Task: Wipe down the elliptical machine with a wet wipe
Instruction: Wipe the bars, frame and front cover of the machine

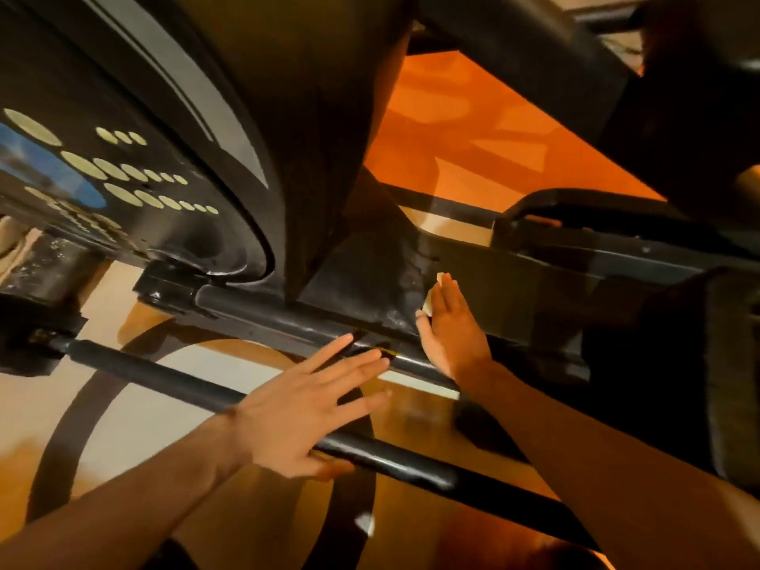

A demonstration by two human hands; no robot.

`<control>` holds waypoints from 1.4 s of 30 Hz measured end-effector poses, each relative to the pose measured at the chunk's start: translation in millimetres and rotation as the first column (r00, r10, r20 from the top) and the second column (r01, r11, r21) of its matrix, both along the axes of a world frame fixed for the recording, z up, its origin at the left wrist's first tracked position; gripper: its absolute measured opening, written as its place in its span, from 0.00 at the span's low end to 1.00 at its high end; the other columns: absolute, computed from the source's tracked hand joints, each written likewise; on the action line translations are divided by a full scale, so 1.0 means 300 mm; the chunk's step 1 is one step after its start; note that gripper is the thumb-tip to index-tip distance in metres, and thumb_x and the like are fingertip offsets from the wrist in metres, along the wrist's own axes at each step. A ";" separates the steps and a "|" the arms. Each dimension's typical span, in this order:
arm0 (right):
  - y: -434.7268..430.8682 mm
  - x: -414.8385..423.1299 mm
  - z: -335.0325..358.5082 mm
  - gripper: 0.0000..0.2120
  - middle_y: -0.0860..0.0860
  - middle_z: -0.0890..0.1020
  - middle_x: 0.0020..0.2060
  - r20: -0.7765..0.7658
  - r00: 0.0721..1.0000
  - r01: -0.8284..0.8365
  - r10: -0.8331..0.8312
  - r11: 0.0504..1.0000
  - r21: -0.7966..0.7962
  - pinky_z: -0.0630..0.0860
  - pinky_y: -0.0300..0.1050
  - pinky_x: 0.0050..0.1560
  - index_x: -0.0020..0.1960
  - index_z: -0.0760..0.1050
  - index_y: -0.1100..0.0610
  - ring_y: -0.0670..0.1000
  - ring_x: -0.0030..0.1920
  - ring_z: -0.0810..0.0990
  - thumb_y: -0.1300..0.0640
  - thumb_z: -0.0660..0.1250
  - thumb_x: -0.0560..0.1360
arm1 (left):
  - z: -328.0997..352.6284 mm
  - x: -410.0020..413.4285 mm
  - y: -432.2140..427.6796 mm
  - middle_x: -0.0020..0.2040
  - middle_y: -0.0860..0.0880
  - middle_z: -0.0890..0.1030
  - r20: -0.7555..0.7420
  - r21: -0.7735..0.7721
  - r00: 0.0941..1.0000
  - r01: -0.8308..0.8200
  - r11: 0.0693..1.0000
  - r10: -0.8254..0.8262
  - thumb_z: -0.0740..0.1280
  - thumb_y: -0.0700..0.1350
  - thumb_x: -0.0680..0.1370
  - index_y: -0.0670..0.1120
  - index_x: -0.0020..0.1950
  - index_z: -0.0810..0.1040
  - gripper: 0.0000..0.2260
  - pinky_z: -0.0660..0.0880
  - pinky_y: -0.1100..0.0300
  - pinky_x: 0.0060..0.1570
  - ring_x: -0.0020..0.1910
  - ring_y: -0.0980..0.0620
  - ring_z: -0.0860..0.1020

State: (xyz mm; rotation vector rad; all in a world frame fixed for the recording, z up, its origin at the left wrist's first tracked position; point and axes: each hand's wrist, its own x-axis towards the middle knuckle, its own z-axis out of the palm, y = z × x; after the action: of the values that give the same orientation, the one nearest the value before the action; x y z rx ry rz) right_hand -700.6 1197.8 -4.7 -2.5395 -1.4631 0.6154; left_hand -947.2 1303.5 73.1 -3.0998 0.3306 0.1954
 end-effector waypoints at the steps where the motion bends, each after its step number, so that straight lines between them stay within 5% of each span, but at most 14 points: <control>1: 0.014 0.006 -0.006 0.30 0.57 0.47 0.83 -0.016 0.999 -0.044 0.043 0.999 -0.017 0.46 0.48 0.82 0.83 0.49 0.63 0.56 0.83 0.45 0.50 0.52 0.87 | -0.002 0.000 0.001 0.82 0.39 0.59 0.000 0.018 1.000 0.013 1.000 -0.013 0.48 0.71 0.81 0.49 0.82 0.61 0.37 0.40 0.42 0.81 0.83 0.42 0.53; 4: 0.059 0.005 -0.009 0.27 0.60 0.48 0.83 -0.075 0.971 -0.229 0.226 0.973 -0.026 0.39 0.45 0.79 0.82 0.49 0.66 0.58 0.83 0.44 0.54 0.48 0.88 | -0.008 -0.001 -0.004 0.80 0.39 0.65 -0.031 0.043 1.000 -0.002 0.999 0.003 0.42 0.71 0.81 0.48 0.81 0.62 0.37 0.44 0.39 0.80 0.81 0.41 0.59; 7: 0.071 0.002 -0.026 0.23 0.72 0.53 0.78 0.052 0.910 -0.404 0.411 0.908 -0.112 0.42 0.63 0.81 0.78 0.57 0.69 0.72 0.80 0.47 0.57 0.45 0.88 | -0.008 0.002 -0.001 0.78 0.38 0.69 -0.032 0.060 0.999 0.001 0.998 0.001 0.56 0.69 0.81 0.48 0.79 0.64 0.34 0.46 0.39 0.80 0.80 0.41 0.62; 9: 0.056 0.027 -0.050 0.33 0.67 0.50 0.81 -0.016 0.903 -0.427 0.428 0.897 -0.110 0.38 0.57 0.80 0.81 0.56 0.65 0.68 0.81 0.45 0.44 0.38 0.86 | 0.002 0.002 -0.003 0.77 0.37 0.70 -0.034 0.043 0.999 -0.014 0.999 0.015 0.57 0.70 0.80 0.48 0.79 0.66 0.35 0.47 0.39 0.80 0.79 0.41 0.63; 12: 0.027 0.130 -0.102 0.47 0.55 0.41 0.83 0.153 0.650 -0.739 0.744 0.666 -0.100 0.36 0.45 0.78 0.83 0.45 0.59 0.55 0.83 0.40 0.32 0.23 0.75 | 0.016 0.003 -0.004 0.76 0.38 0.71 -0.055 0.035 0.998 -0.026 0.999 0.027 0.56 0.73 0.79 0.47 0.78 0.67 0.38 0.43 0.41 0.81 0.78 0.41 0.63; 17: 0.028 0.290 -0.052 0.31 0.55 0.44 0.83 0.188 0.353 -0.849 0.917 0.398 -0.347 0.46 0.53 0.83 0.83 0.47 0.60 0.55 0.83 0.44 0.50 0.52 0.86 | 0.011 0.003 -0.002 0.75 0.36 0.72 -0.037 0.042 0.999 -0.028 0.999 0.029 0.55 0.74 0.79 0.46 0.77 0.67 0.38 0.41 0.41 0.82 0.78 0.40 0.62; 20: 0.050 0.298 -0.013 0.25 0.61 0.73 0.74 0.318 0.200 -0.939 0.927 0.274 -0.207 0.65 0.53 0.73 0.71 0.74 0.65 0.60 0.73 0.73 0.60 0.71 0.76 | 0.001 -0.003 -0.003 0.75 0.36 0.72 -0.022 0.032 0.998 -0.055 0.998 0.056 0.52 0.73 0.79 0.46 0.76 0.66 0.38 0.42 0.41 0.82 0.78 0.40 0.63; 23: 0.066 0.316 -0.047 0.20 0.58 0.82 0.64 0.448 0.015 -0.976 0.894 0.111 -0.188 0.71 0.55 0.69 0.58 0.84 0.61 0.59 0.65 0.81 0.54 0.80 0.69 | 0.002 -0.006 -0.008 0.76 0.37 0.71 -0.030 0.007 0.996 -0.083 0.997 0.083 0.54 0.73 0.78 0.45 0.75 0.70 0.38 0.45 0.41 0.82 0.79 0.39 0.65; 28: 0.142 0.206 -0.041 0.26 0.65 0.85 0.46 0.433 0.150 -0.986 0.889 0.168 -0.004 0.82 0.68 0.53 0.48 0.82 0.70 0.65 0.53 0.85 0.57 0.86 0.58 | 0.009 -0.005 -0.013 0.76 0.36 0.72 -0.033 -0.067 0.991 -0.134 0.989 0.132 0.59 0.70 0.77 0.44 0.74 0.74 0.36 0.46 0.41 0.82 0.79 0.39 0.65; 31: 0.176 0.194 -0.078 0.29 0.58 0.72 0.74 0.427 0.320 -0.942 0.845 0.333 0.047 0.62 0.57 0.79 0.72 0.72 0.62 0.58 0.75 0.69 0.51 0.73 0.76 | 0.017 -0.004 -0.015 0.76 0.37 0.72 -0.031 -0.071 0.990 -0.137 0.988 0.135 0.60 0.70 0.77 0.44 0.74 0.75 0.36 0.44 0.41 0.82 0.79 0.40 0.64; 33: 0.176 0.216 -0.089 0.23 0.57 0.66 0.78 0.445 0.227 -0.965 0.866 0.263 -0.019 0.51 0.55 0.81 0.68 0.77 0.61 0.57 0.79 0.59 0.51 0.70 0.77 | 0.019 -0.005 -0.018 0.76 0.37 0.72 -0.041 -0.063 0.988 -0.150 0.987 0.148 0.58 0.70 0.78 0.44 0.74 0.75 0.36 0.45 0.41 0.82 0.79 0.39 0.64; 37: 0.108 0.290 -0.101 0.13 0.59 0.81 0.65 0.506 -0.118 -0.953 0.855 0.046 -0.300 0.56 0.61 0.78 0.50 0.87 0.57 0.62 0.73 0.65 0.48 0.72 0.75 | 0.017 -0.003 -0.021 0.76 0.37 0.71 -0.052 -0.075 0.986 -0.164 0.984 0.160 0.57 0.70 0.78 0.44 0.74 0.74 0.36 0.47 0.39 0.82 0.79 0.39 0.64; 40: 0.135 0.289 -0.084 0.10 0.59 0.84 0.59 0.484 -0.154 -0.952 0.862 0.001 -0.305 0.57 0.62 0.78 0.43 0.87 0.56 0.61 0.69 0.70 0.50 0.79 0.69 | 0.017 -0.005 -0.022 0.76 0.36 0.71 -0.057 -0.063 0.984 -0.173 0.983 0.170 0.58 0.70 0.78 0.44 0.74 0.74 0.36 0.47 0.39 0.82 0.79 0.39 0.64; 42: 0.194 0.254 -0.056 0.14 0.60 0.82 0.63 0.501 -0.061 -0.982 0.863 0.037 -0.183 0.58 0.63 0.79 0.48 0.86 0.59 0.61 0.71 0.70 0.53 0.81 0.65 | 0.019 -0.004 -0.021 0.76 0.36 0.71 -0.081 -0.063 0.983 -0.168 0.984 0.162 0.58 0.70 0.78 0.44 0.74 0.75 0.37 0.47 0.39 0.82 0.79 0.39 0.64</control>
State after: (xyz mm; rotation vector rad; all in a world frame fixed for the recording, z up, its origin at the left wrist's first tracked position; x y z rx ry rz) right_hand -624.4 1256.1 -21.4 -0.9495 -3.2189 -0.2764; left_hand -948.3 1297.2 78.8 -3.1945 0.0823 0.3115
